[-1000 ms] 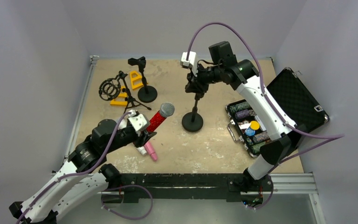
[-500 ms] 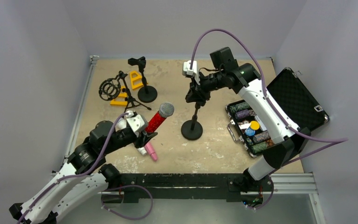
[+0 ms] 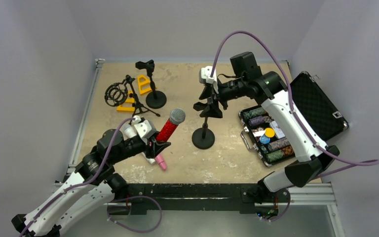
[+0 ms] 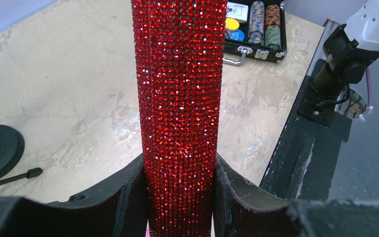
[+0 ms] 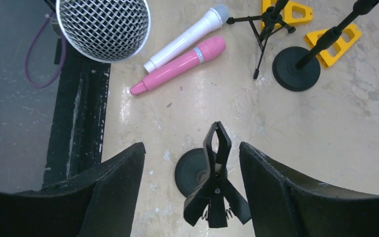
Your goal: Attach the microphones to the stand
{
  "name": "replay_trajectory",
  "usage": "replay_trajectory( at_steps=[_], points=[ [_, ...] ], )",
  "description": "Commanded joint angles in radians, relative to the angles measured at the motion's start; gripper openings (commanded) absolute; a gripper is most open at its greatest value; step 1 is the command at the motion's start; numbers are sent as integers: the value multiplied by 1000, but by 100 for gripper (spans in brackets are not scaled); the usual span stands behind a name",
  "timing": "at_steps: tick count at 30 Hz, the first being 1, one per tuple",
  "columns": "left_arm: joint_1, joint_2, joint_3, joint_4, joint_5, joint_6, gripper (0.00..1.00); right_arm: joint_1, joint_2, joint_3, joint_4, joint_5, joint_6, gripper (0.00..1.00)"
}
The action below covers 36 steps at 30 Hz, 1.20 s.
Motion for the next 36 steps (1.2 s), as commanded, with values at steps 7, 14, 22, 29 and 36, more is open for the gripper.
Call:
replay_trajectory(
  at_steps=[7, 14, 22, 29, 36],
  points=[
    [5, 31, -3, 195, 72, -62, 0, -8, -113, 10, -8, -94, -4, 78],
    [5, 90, -31, 363, 99, -77, 0, -82, -190, -62, 47, -178, 7, 81],
    [4, 139, -51, 465, 138, -93, 0, -211, -261, -221, 70, -373, -138, 83],
    [5, 150, -72, 524, 133, -84, 0, -212, -261, -241, 15, -376, -307, 86],
    [4, 162, -92, 581, 125, -87, 0, -212, -244, -245, 72, -354, -237, 86]
  ],
)
